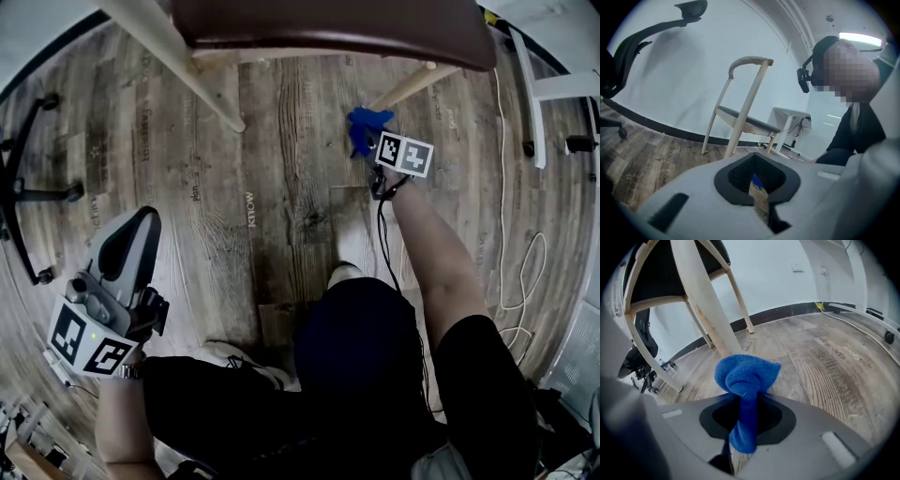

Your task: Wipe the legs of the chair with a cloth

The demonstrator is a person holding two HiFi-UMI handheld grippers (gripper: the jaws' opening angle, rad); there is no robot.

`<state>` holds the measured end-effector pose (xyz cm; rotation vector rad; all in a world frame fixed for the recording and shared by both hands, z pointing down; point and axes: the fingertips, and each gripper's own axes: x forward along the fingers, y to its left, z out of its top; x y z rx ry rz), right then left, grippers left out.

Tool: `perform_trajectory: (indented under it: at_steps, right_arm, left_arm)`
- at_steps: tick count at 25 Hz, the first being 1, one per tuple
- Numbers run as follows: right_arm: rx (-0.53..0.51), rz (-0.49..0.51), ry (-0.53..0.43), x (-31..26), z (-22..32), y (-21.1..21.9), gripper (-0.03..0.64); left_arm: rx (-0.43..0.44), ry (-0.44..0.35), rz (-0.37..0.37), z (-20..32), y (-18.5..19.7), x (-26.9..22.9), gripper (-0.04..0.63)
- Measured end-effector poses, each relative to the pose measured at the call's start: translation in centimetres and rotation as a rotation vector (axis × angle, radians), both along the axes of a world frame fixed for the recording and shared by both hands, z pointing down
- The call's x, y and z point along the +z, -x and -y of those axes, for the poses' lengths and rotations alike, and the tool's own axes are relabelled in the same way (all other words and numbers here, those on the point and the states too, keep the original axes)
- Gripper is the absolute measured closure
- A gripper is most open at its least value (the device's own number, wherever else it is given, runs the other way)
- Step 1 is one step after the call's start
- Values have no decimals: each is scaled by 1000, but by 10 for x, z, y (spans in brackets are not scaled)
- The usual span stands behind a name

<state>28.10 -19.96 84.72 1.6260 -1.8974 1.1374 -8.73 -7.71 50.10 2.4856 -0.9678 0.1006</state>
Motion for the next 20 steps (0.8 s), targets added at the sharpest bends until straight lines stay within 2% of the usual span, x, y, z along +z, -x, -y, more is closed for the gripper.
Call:
perform_trajectory:
  at_steps: [6,11,16,20]
  right_arm:
    - [-6,30,-40,-17,-10,8,529]
    - [-99,34,-139,-49,-23,26,529]
    - [-37,24,-147,-59,-14,11,529]
    - [-9,-20,-152,-70,2,-1,529]
  left_arm:
    - [7,-15,-12,-1,0,-6,591]
    - [7,-31,-31,-2,3,-14,591]
    - [20,-48,-54,-4,-2,-21,591]
    - [24,-60,-68,-6,-2,-28,591]
